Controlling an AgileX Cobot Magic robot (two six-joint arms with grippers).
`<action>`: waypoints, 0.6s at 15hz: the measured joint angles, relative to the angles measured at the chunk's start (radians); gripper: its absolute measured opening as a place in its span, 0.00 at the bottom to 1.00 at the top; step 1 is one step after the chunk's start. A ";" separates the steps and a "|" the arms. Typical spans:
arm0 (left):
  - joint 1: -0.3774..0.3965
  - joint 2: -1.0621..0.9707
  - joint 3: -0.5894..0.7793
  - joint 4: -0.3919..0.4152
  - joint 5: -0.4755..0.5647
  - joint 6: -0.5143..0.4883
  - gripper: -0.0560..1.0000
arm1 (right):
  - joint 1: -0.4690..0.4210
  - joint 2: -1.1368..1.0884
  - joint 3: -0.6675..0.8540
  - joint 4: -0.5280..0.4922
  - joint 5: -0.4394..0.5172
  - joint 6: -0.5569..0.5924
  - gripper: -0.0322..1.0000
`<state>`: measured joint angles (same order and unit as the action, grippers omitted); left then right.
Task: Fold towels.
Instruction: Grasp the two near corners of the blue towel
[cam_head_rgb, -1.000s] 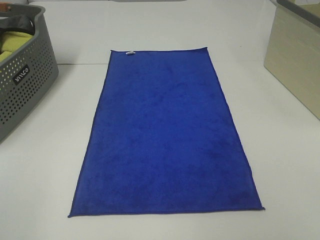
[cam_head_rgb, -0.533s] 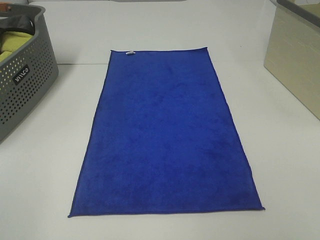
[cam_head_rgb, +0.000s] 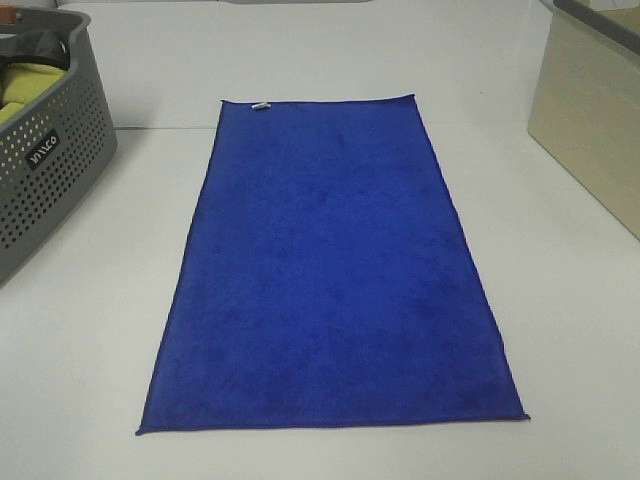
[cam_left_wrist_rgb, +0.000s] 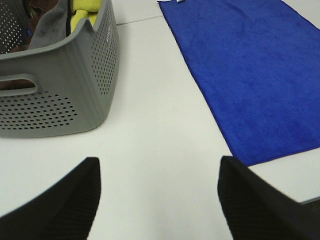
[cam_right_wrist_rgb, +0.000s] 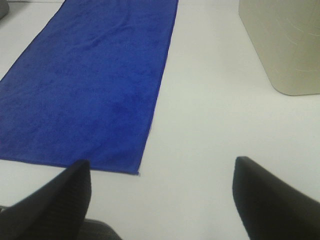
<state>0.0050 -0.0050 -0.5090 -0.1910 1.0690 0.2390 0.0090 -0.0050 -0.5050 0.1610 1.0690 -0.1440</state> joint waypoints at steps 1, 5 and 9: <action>0.000 0.000 0.000 0.000 0.000 0.000 0.66 | 0.000 0.000 0.000 0.000 0.000 0.000 0.75; 0.000 0.000 0.000 0.000 0.000 0.000 0.66 | 0.000 0.000 0.000 0.000 0.000 0.000 0.75; 0.000 0.000 0.000 0.000 -0.003 0.000 0.66 | 0.000 0.000 0.000 0.000 0.000 0.000 0.75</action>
<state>0.0050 -0.0050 -0.5090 -0.1910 1.0660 0.2390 0.0090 -0.0050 -0.5050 0.1610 1.0690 -0.1440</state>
